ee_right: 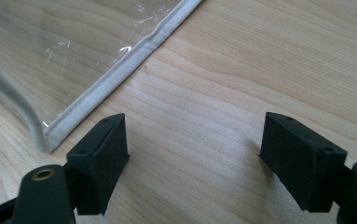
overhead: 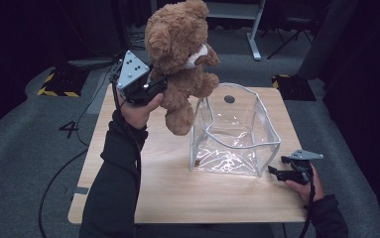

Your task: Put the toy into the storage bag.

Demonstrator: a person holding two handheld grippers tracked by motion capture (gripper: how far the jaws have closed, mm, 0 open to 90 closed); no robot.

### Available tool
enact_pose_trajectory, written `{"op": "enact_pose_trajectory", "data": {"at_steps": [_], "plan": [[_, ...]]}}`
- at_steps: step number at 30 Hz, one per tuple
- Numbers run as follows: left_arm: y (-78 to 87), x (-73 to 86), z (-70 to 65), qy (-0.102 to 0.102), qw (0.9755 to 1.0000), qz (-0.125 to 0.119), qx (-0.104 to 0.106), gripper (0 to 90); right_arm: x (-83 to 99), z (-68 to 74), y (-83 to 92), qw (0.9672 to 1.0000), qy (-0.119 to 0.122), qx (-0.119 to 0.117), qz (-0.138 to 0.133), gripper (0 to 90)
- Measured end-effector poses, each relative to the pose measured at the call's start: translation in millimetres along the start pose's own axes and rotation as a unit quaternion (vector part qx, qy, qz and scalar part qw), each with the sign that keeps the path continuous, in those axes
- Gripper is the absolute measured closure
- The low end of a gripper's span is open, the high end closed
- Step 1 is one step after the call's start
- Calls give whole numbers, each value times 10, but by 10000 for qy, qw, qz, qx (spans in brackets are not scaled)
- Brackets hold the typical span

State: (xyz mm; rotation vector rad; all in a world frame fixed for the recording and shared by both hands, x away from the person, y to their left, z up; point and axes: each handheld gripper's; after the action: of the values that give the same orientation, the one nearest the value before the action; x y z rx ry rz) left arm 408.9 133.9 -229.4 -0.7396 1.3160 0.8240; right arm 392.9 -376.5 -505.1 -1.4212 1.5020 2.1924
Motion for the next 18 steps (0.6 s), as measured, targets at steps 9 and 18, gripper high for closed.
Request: {"op": "enact_pose_trajectory", "data": {"at_steps": [9, 18], "plan": [[-180, -107, -139, -83, 9999, 85, 118, 644, 0, 0, 0, 10000, 2, 0, -1, 226], [-313, -176, -286, -180, 9994, 136, 249, 643, 0, 0, 0, 10000, 2, 1, -1, 226]]}}
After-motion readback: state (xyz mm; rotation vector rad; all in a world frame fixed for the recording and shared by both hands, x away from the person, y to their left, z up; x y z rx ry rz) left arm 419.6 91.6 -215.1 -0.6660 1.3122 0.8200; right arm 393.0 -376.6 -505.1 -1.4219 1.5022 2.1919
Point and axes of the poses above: each handheld gripper's, and its own axes: y roughly backward along the jaws, x roughly out of its underside, z roughly to its left, and after that the axes turned 6 degrees about -x, right-handed
